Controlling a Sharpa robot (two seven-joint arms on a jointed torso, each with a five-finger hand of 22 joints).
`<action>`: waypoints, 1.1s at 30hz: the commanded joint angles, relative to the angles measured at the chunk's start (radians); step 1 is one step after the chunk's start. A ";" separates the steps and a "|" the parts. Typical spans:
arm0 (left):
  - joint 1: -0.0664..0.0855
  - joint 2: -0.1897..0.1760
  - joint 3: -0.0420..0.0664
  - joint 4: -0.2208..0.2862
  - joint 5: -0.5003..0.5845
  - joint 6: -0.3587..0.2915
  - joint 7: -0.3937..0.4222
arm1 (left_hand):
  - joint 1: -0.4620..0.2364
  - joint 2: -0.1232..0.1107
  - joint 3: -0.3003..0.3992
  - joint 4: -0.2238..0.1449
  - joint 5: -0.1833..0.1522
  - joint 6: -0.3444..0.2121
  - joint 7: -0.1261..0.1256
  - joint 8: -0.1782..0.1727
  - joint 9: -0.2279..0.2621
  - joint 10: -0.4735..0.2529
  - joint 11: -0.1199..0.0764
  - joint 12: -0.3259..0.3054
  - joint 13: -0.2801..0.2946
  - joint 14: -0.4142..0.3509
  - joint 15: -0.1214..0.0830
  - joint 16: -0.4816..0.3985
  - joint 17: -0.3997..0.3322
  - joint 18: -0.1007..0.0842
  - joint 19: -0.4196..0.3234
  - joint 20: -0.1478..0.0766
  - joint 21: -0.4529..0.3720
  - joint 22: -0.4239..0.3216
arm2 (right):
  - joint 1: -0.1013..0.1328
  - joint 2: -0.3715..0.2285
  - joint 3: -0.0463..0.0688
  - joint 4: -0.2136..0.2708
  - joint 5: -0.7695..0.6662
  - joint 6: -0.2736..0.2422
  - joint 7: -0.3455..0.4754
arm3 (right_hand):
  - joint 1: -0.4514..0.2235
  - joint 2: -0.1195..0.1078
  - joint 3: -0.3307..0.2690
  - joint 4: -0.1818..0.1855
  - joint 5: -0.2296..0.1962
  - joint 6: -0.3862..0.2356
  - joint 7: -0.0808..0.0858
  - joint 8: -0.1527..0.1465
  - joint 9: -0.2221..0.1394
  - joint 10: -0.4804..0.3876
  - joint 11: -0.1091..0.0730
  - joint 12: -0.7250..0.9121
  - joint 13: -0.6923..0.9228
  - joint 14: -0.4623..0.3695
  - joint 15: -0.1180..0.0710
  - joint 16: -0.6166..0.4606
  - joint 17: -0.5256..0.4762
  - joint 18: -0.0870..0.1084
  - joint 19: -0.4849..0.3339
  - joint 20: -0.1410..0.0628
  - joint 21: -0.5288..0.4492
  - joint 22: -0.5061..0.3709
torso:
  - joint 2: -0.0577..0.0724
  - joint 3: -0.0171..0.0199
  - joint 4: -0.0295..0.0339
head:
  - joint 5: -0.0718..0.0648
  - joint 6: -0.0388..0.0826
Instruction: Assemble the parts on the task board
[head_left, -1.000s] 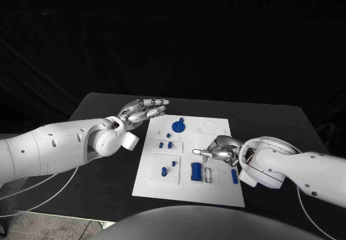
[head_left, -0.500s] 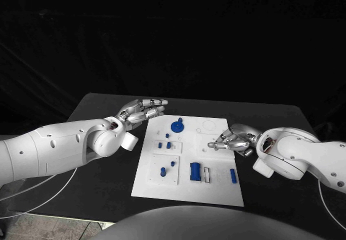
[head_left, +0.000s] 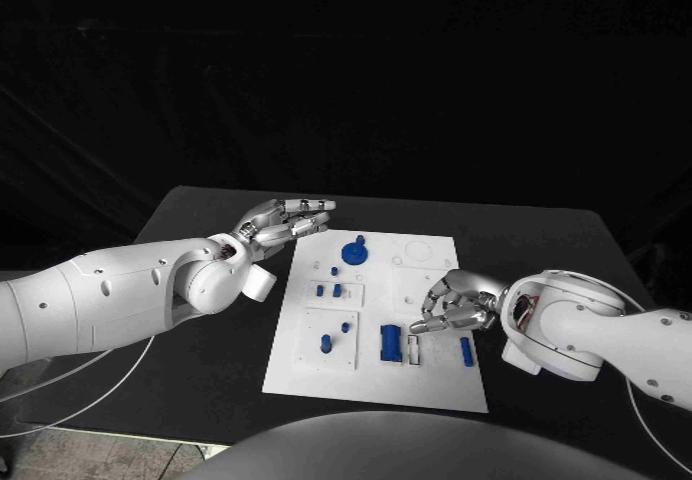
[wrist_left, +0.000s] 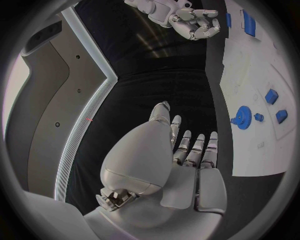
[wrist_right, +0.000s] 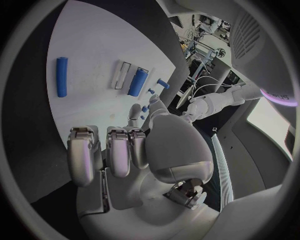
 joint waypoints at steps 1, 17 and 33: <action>0.000 0.000 0.001 0.002 0.002 0.019 0.008 | 0.012 -0.002 -0.001 -0.008 0.006 0.004 0.001 0.006 0.001 0.002 0.005 0.005 0.001 0.006 0.001 0.005 0.001 -0.006 0.008 0.002 0.003 -0.001 | -0.016 0.017 0.000 -0.001 -0.168 -0.007 0.015 | -0.002 -0.006 -0.012 0.005 -0.013 -0.018 -0.001 0.031 0.043 0.105 -0.013 0.004 0.263 0.098 -0.010 0.000 0.228 -0.004 0.073 -0.009 0.002 0.239 | 0.000 -0.0009 0.0011 | 0.000 0.000; 0.000 -0.006 0.001 0.005 0.000 0.026 0.004 | 0.015 0.000 0.001 -0.009 0.009 0.004 0.003 0.006 0.001 0.003 0.007 0.006 0.001 0.006 0.002 0.005 0.001 -0.005 0.007 0.002 0.002 -0.003 | -0.087 0.108 0.000 -0.046 -0.291 0.010 -0.009 | -0.004 -0.034 -0.022 0.031 -0.052 0.031 -0.009 0.187 0.155 0.105 -0.019 0.004 0.263 0.094 -0.015 -0.011 0.209 0.000 0.067 -0.016 -0.013 0.233 | -0.001 -0.0009 0.0007 | 0.005 0.000; 0.000 -0.006 0.001 0.006 0.000 0.029 0.002 | 0.016 0.001 0.002 -0.009 0.009 0.003 0.003 0.006 0.001 0.004 0.007 0.006 0.001 0.006 0.002 0.005 0.001 -0.005 0.007 0.002 0.002 -0.003 | -0.105 0.141 0.000 -0.068 -0.312 0.007 -0.005 | 0.056 -0.046 0.018 0.022 -0.038 0.035 -0.010 0.235 0.164 0.105 -0.020 0.004 0.263 0.095 -0.016 -0.011 0.211 0.002 0.064 -0.017 -0.020 0.231 | 0.000 -0.0008 0.0006 | 0.004 0.000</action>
